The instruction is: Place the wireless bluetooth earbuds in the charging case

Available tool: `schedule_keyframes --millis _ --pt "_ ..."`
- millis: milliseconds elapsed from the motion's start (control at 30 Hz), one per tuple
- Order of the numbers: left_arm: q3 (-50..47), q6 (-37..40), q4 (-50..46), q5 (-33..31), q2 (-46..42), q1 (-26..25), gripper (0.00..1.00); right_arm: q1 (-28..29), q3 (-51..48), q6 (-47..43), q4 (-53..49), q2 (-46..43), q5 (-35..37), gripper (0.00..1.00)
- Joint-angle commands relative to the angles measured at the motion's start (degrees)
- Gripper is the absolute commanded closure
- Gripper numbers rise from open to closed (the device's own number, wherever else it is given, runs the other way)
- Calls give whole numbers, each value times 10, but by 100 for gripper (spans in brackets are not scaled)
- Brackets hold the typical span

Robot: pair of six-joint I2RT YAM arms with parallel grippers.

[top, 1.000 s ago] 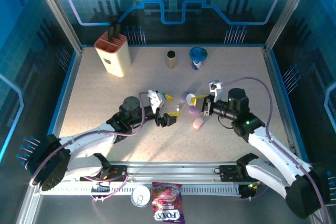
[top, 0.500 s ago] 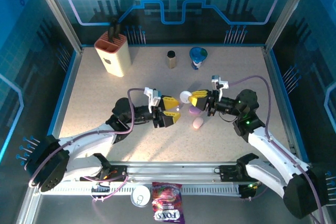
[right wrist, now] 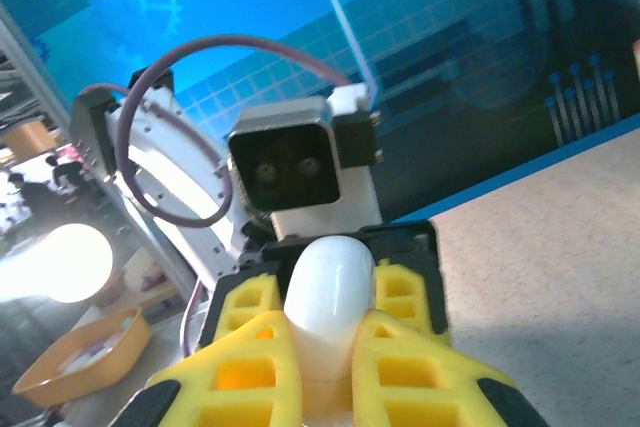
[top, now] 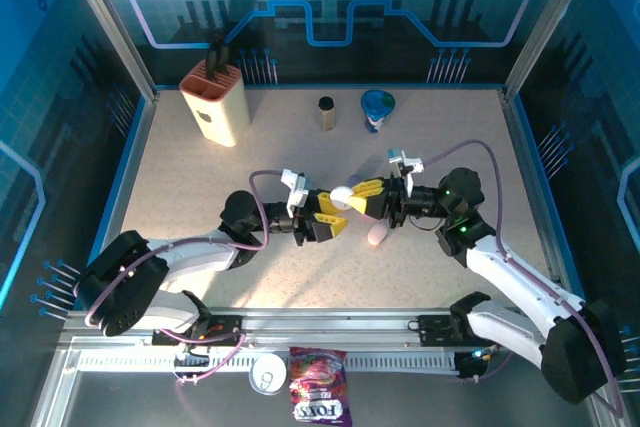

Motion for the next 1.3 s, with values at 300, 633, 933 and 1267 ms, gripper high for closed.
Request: schedule_keyframes --millis 300,633,933,1267 --pt "17 9 53 13 -1 -1 73 7 24 -51 -54 5 -19 94" --pt "17 10 53 12 5 -1 67 8 36 -75 -92 6 -23 94" --pt "13 9 53 18 14 -1 74 8 43 -108 -144 -7 -22 95" --pt "5 81 52 15 27 -2 96 23 96 -165 -328 -18 155 53"
